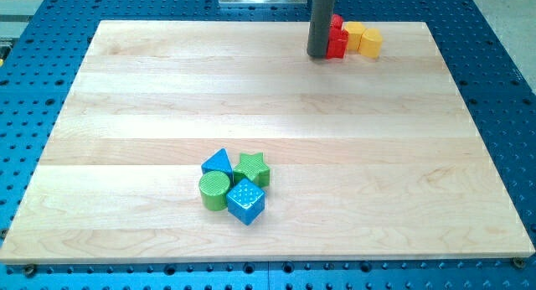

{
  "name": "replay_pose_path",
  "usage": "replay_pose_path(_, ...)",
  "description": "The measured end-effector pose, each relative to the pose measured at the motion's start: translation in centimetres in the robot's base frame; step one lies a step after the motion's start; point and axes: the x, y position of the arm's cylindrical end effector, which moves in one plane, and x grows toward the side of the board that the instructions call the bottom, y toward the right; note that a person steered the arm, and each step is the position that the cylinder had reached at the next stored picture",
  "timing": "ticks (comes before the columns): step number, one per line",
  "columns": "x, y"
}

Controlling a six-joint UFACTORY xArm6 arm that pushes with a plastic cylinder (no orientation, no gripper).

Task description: Move your arm to the top right corner of the board

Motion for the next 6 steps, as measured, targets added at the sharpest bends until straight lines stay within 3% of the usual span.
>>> replay_pose_path(1,0.1,0.0)
replay_pose_path(2,5.9,4.5)
replay_pose_path(3,6.3,14.8)
replay_pose_path(4,-0.5,18.2)
replay_pose_path(5,-5.5,15.4)
replay_pose_path(6,-7.0,10.4)
